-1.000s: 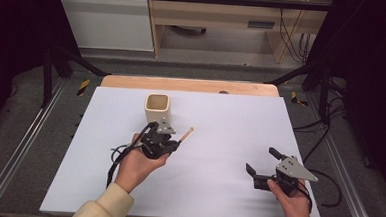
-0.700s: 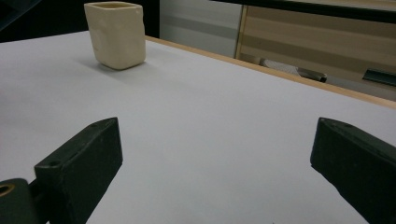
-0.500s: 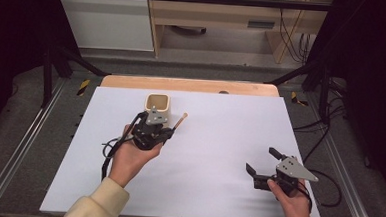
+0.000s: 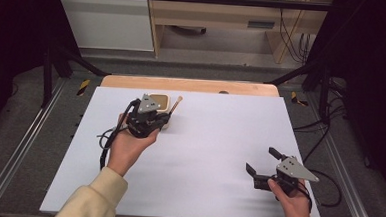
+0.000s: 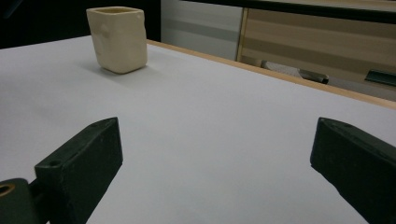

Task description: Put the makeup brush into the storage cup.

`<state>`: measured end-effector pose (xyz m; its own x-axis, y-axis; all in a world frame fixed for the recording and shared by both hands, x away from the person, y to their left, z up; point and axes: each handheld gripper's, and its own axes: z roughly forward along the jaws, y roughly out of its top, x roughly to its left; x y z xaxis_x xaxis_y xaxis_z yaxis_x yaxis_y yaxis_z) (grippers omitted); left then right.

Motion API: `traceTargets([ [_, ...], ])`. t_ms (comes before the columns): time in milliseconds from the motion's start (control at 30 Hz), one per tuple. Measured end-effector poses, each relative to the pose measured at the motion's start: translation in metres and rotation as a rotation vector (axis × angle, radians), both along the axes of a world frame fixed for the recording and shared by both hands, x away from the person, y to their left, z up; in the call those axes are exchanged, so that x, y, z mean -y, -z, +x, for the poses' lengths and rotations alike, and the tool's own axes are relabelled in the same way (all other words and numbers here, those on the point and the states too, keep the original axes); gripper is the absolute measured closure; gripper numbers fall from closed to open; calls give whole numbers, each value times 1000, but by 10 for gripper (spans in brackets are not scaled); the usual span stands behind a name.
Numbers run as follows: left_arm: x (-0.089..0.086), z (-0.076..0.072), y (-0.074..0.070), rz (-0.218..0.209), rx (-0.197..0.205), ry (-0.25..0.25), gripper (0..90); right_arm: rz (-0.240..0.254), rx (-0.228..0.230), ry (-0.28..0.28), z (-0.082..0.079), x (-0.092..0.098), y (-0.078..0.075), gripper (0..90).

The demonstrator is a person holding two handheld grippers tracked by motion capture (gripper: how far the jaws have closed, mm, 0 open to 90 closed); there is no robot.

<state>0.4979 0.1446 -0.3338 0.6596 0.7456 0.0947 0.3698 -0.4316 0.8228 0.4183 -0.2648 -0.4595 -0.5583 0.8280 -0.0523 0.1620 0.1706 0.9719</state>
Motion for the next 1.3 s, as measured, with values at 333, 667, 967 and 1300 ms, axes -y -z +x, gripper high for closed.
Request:
traceTargets([
  [333,4,10,-11,43,56,-2,828,5,0,-5,0,0,0,30],
  [667,-3,21,-14,5,101,-33,827,14,3,-8,0,0,0,30],
  [967,-15,32,-18,-55,143,-74,827,17,5,-10,1,0,0,30],
  [1300,-27,45,-14,-120,178,-112,827,20,6,-12,1,0,0,30],
])
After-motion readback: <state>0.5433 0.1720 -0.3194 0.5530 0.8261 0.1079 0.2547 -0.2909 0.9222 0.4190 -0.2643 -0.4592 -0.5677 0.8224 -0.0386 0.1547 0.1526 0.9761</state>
